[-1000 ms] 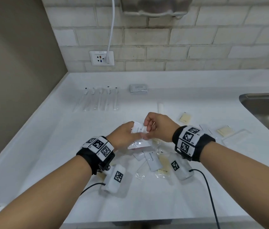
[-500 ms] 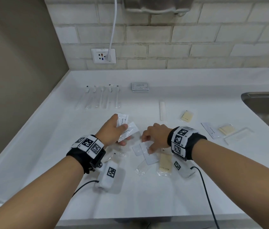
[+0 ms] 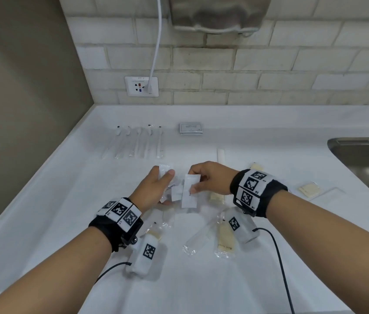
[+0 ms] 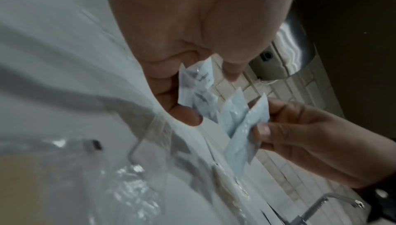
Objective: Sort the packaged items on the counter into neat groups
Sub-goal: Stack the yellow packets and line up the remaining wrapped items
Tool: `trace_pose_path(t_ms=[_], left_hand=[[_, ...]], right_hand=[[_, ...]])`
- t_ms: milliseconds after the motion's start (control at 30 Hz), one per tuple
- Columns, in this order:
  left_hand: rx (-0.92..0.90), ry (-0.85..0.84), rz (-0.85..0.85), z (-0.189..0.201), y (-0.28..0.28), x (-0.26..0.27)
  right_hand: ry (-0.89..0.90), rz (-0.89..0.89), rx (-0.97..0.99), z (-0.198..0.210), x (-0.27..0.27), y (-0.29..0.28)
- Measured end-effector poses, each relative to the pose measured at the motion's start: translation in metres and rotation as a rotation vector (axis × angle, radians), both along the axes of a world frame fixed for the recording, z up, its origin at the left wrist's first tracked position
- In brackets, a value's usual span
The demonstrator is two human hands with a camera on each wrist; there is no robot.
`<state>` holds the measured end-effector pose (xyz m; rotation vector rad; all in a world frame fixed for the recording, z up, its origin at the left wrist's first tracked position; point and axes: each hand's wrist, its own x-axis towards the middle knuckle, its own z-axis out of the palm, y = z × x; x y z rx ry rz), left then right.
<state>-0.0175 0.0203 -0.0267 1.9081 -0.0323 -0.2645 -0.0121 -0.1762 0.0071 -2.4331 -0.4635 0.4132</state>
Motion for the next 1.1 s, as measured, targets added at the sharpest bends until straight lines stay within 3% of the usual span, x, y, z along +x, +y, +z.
trace_pose_path(t_ms=[167,400,500,600,700,767,967,1100], left_hand=[[-0.138,0.008,-0.206,0.005,-0.026,-0.004],[-0.079,-0.021,-0.239,0.007,-0.059,0.008],[-0.062,-0.040,-0.202,0.008,-0.073,0.013],[-0.069,-0.034,-0.150,0.009,-0.085,0.018],[-0.051,-0.030,-0.132,0.008,-0.095,0.021],[-0.073,-0.033,-0.119,0.007,-0.102,0.022],[-0.091,0.006,-0.139,0.003,-0.120,0.019],[-0.072,0.004,-0.142,0.003,-0.124,0.016]], right_hand=[[-0.087,-0.199,0.146,0.001,0.006,-0.006],[-0.112,-0.370,0.129,-0.003,0.001,-0.053],[-0.096,-0.524,-0.034,-0.003,-0.005,-0.092],[-0.015,-0.671,-0.387,-0.014,-0.010,-0.129],[0.116,-0.670,-0.664,-0.032,-0.021,-0.143],[0.142,-0.614,-0.746,-0.043,-0.024,-0.144],[0.084,-0.448,-0.564,-0.047,-0.015,-0.135],[0.017,-0.544,-0.443,-0.052,-0.017,-0.138]])
